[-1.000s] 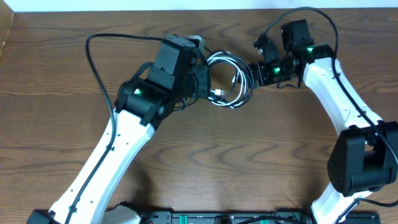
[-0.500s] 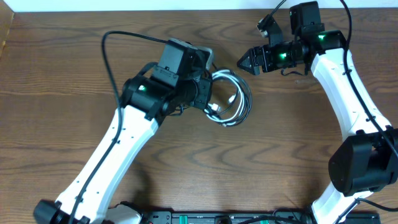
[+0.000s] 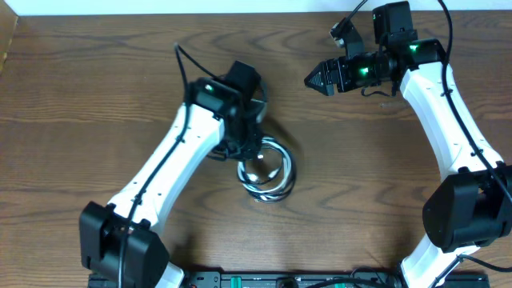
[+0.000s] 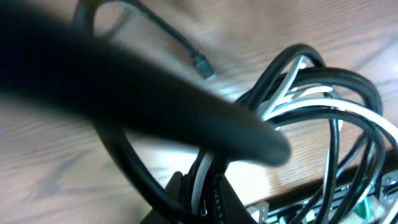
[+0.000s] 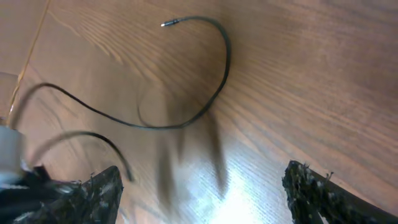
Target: Untangle cables
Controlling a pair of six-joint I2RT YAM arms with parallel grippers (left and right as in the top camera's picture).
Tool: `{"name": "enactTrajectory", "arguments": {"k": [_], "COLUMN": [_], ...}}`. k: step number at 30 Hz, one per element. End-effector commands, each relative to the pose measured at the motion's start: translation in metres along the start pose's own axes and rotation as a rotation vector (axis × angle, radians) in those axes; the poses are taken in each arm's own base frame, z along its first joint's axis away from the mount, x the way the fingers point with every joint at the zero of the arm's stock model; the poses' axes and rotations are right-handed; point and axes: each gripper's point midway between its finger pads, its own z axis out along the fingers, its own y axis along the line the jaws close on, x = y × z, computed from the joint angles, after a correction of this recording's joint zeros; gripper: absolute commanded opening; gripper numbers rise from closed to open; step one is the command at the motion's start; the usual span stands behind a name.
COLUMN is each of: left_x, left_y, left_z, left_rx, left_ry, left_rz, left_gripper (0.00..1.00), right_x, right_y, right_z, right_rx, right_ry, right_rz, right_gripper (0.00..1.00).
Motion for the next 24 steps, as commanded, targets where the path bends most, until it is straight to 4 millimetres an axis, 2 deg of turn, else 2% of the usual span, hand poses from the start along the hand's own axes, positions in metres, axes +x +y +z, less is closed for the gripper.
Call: {"name": "enactTrajectory", "arguments": {"k": [1, 6, 9, 11, 14, 19, 24], "left_x": [-0.029, -0.063, -0.078, -0.085, -0.091, -0.100, -0.106], "left_y": [0.023, 0.038, 0.041, 0.040, 0.030, 0.004, -0.004], "left_z": [-0.050, -0.109, -0.128, -0.129, -0.118, -0.078, -0.040], "left_rx": [-0.071, -0.144, -0.175, -0.170, -0.111, 0.064, 0.136], "left_ry": [-0.152, -0.356, -0.442, -0.467, -0.443, -0.329, -0.225], "left_rz": [-0.029, -0.047, -0.043, -0.038, -0.018, 0.016, 0.006], "left_gripper": [0.07, 0.08, 0.07, 0.07, 0.07, 0.07, 0.07], "right_x": [-0.011, -0.011, -0.011, -0.011, -0.009, -0.005, -0.001], "right_y": [0.005, 0.004, 0.004, 0.004, 0.002, 0.001, 0.000], "right_z": [-0.012, -0.012, -0.012, -0.012, -0.013, -0.013, -0.013], "right_rx": [0.013, 0.020, 0.020, 0.020, 0.022, 0.023, 0.028], "right_ry": [-0.039, -0.037, -0.038, -0.038, -0.034, -0.019, -0.003], "right_rz": [-0.040, -0.038, -0.038, -0.038, -0.030, -0.017, -0.017], "right_gripper": [0.80, 0.80, 0.80, 0.80, 0.80, 0.80, 0.81]}}
